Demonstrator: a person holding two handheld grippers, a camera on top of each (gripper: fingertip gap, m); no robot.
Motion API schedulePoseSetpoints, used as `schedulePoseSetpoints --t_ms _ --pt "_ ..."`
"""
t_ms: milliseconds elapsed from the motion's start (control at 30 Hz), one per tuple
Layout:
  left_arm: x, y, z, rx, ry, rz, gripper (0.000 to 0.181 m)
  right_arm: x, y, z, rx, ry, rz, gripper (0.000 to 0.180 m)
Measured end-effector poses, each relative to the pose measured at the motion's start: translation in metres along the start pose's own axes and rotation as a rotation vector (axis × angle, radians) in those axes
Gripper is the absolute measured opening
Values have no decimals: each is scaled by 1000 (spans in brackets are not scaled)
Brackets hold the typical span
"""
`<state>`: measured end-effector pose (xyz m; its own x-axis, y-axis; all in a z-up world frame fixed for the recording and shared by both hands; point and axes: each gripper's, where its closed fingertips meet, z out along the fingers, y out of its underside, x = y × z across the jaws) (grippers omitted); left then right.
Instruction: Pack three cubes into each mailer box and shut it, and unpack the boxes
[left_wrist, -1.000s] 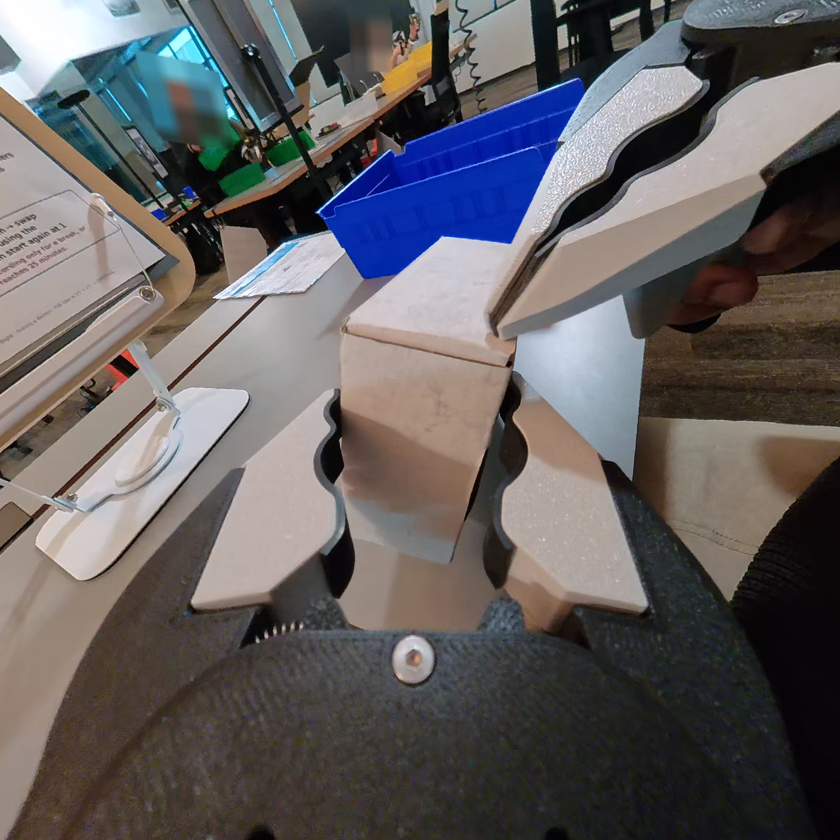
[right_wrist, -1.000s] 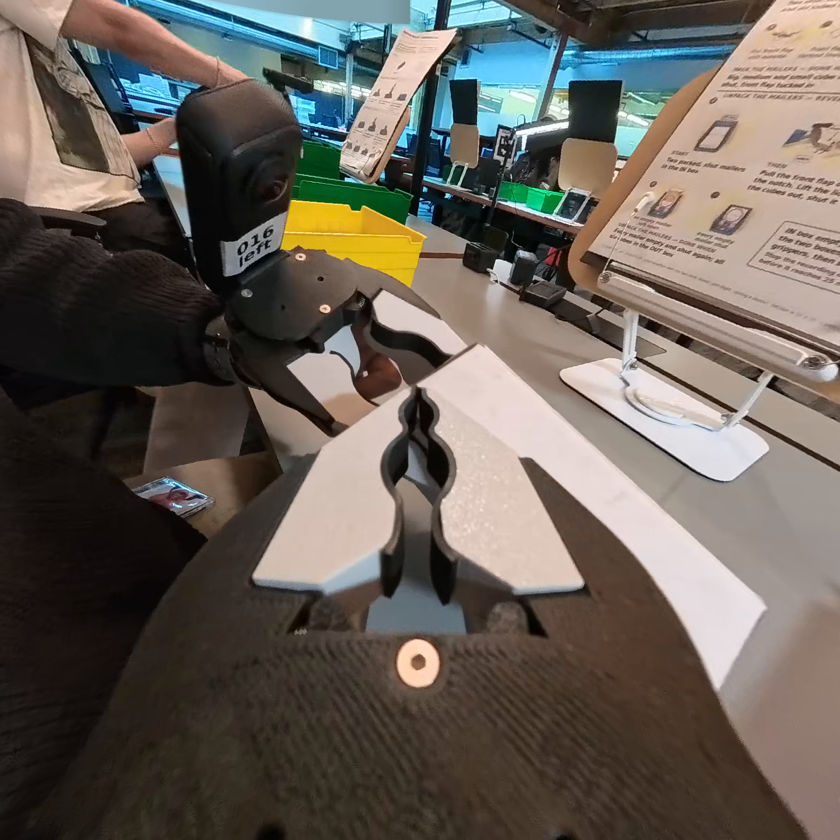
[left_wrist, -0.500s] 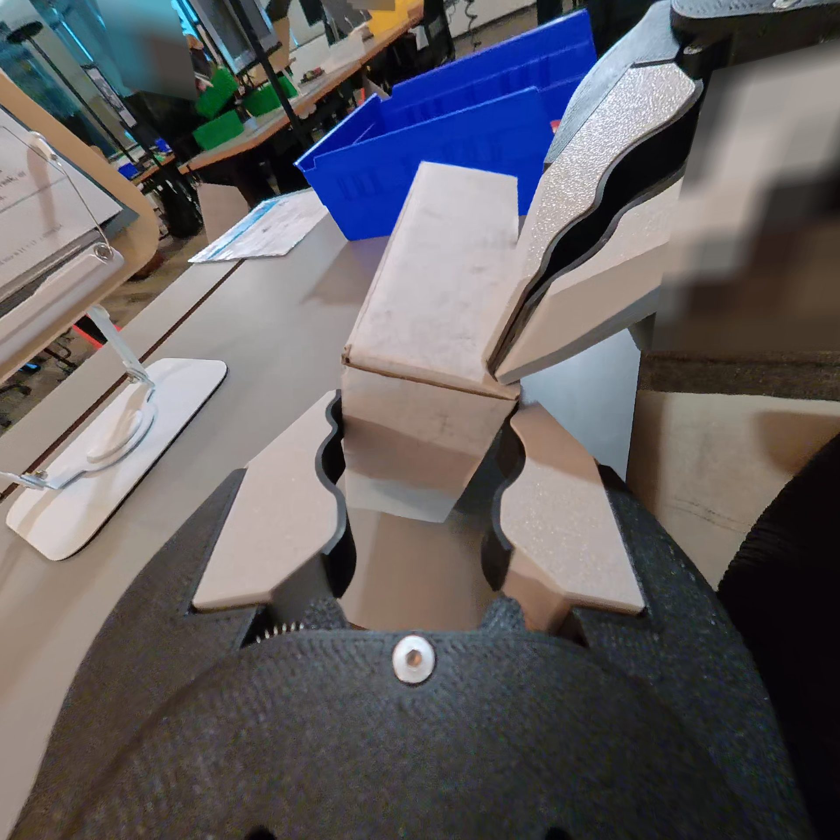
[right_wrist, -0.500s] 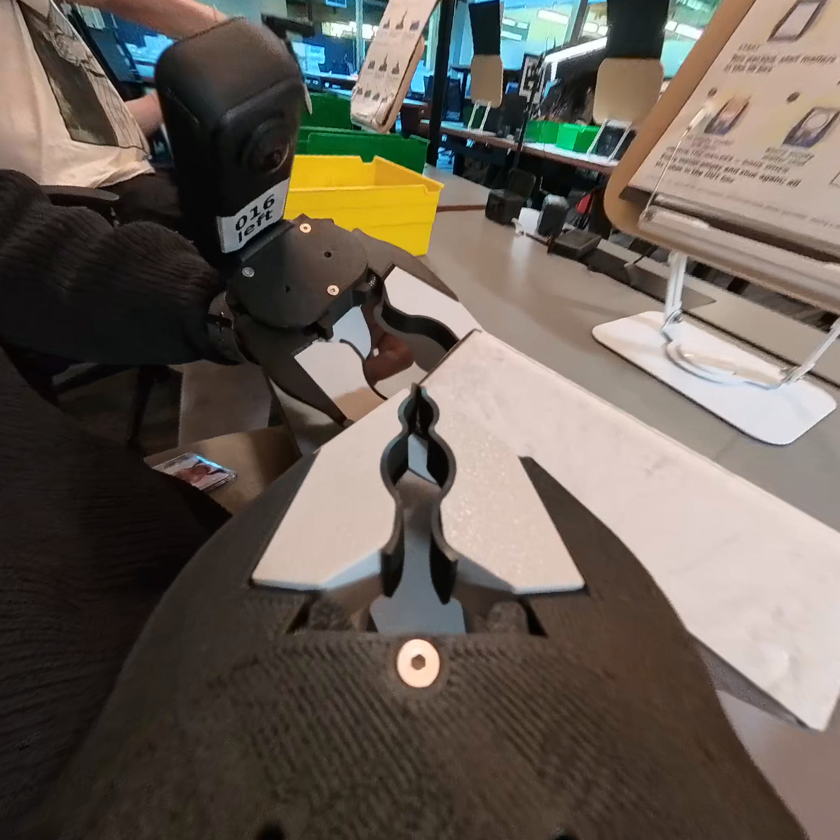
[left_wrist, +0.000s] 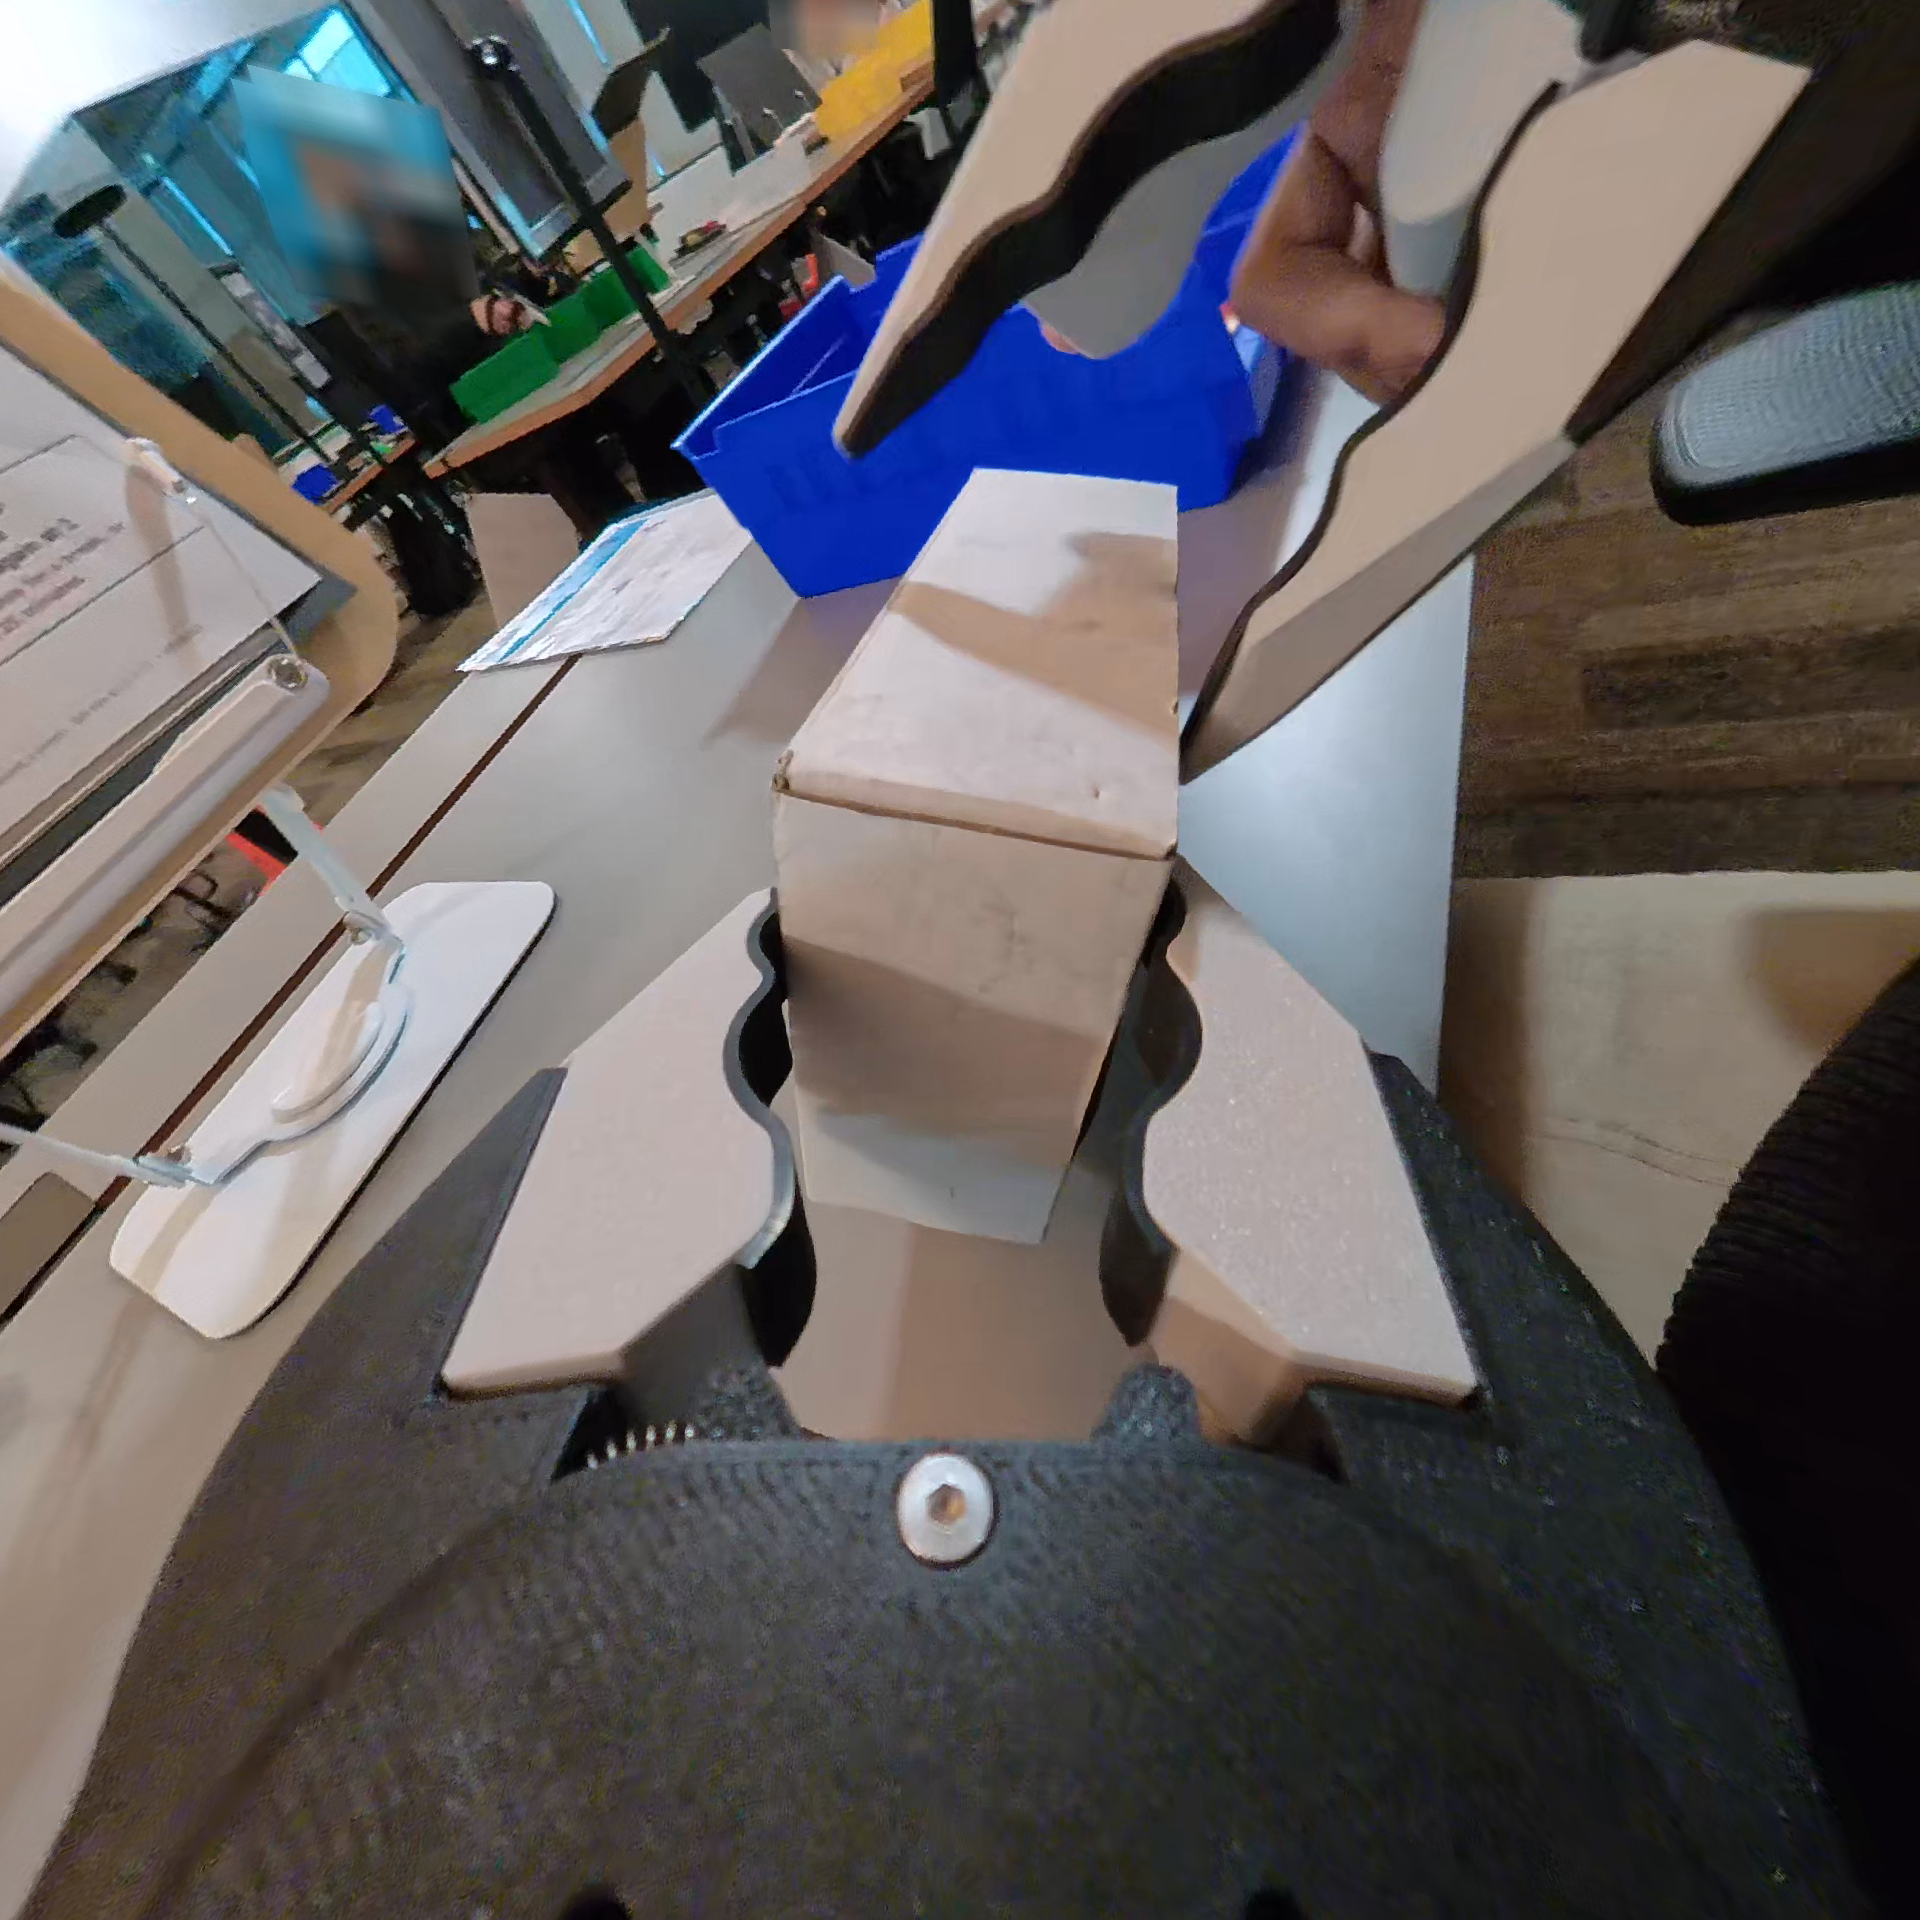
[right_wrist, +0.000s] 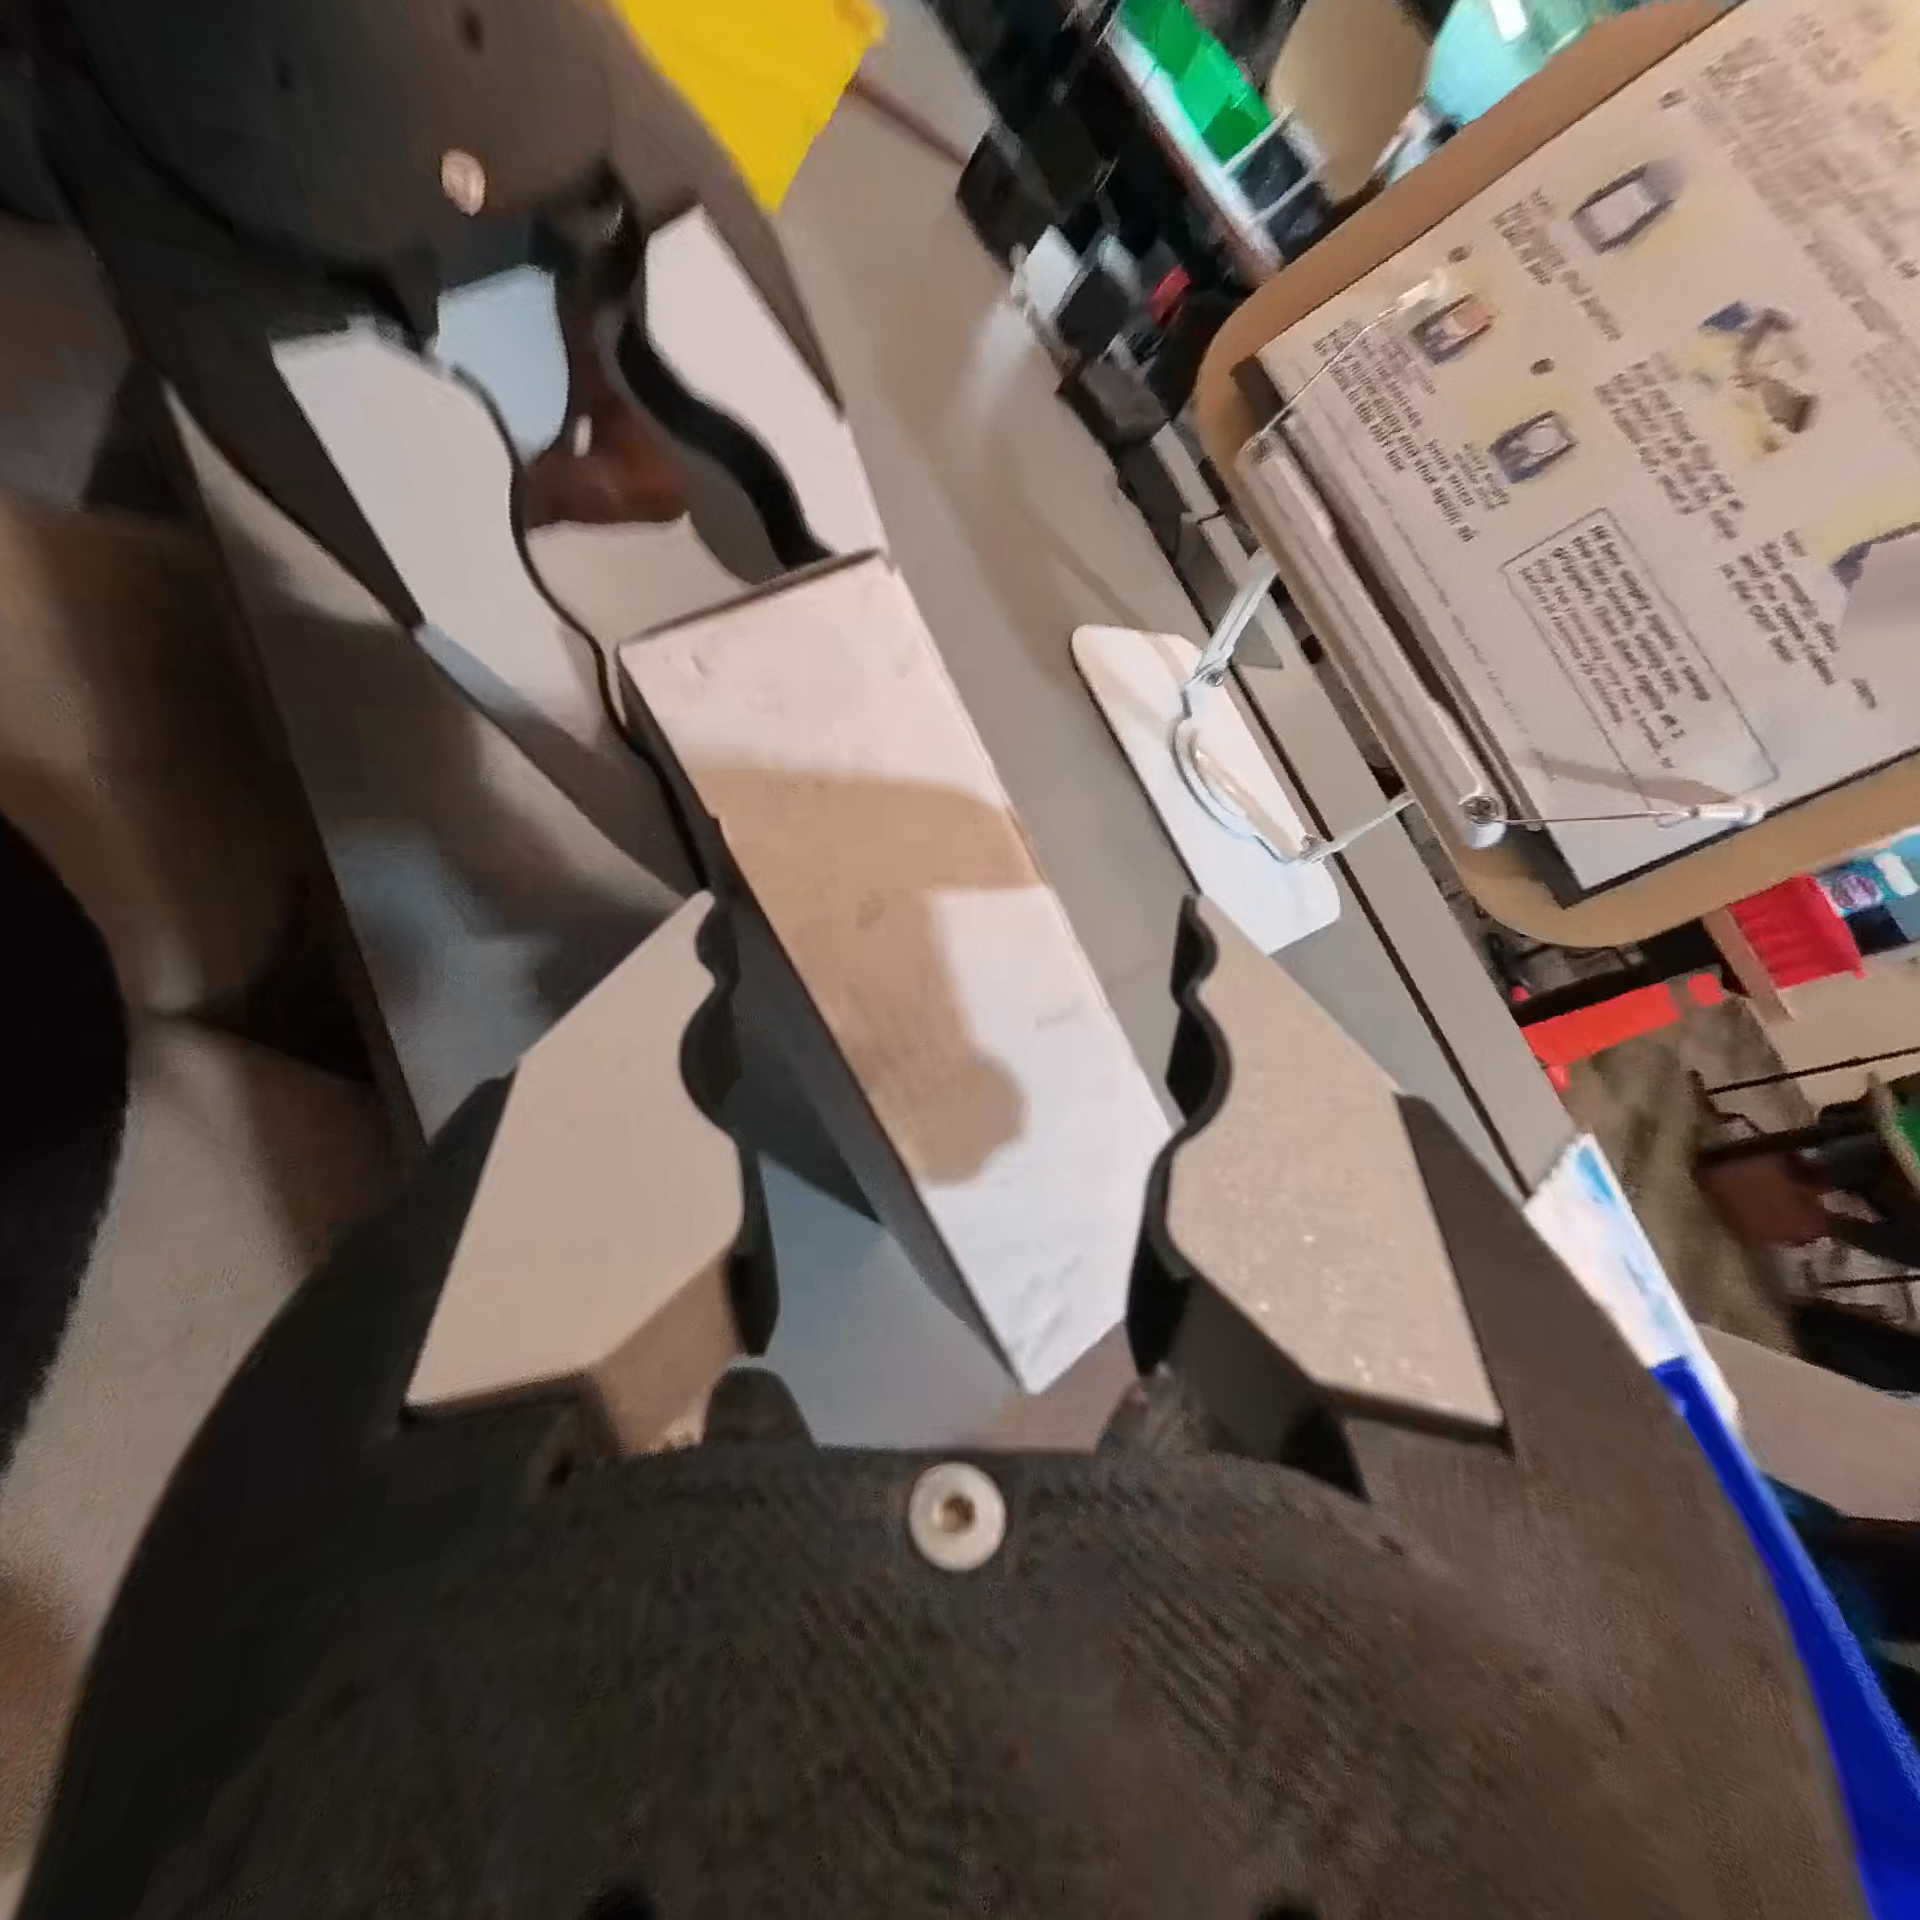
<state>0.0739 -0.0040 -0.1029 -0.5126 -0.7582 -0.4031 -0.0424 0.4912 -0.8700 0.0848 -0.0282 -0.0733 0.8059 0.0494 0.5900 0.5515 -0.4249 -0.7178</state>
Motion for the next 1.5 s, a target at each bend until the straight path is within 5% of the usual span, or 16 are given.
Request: schedulePoseSetpoints --t_ms 200,333,500,633,767,900,1067,1233,1333,1500 --pt "16 -9 -2 9 31 100 66 -14 30 1 -288 -135 -378 65" --pt "-7 -16 -3 39 -80 -40 71 19 19 -4 -269 -13 -450 65" --pt "-41 -18 -17 123 -91 -370 70 135 17 -57 -288 347 -444 65" --pt "-46 -8 -16 117 -70 -477 68 228 74 -105 -451 533 -439 65" --pt "-38 -2 -11 78 -62 -427 67 272 174 -122 -628 515 -400 64" --pt "-28 2 -4 50 -17 -430 66 270 248 -107 -719 433 -389 64" --pt "-30 10 1 35 -16 -473 66 251 293 -76 -714 305 -413 64" --pt "-31 16 2 12 -19 -483 65 238 315 -74 -723 247 -313 66" --pt "-29 20 4 3 -14 -486 65 219 325 -93 -806 153 -114 87" --pt "-24 24 7 -16 7 -495 65 211 323 -125 -811 161 105 75"
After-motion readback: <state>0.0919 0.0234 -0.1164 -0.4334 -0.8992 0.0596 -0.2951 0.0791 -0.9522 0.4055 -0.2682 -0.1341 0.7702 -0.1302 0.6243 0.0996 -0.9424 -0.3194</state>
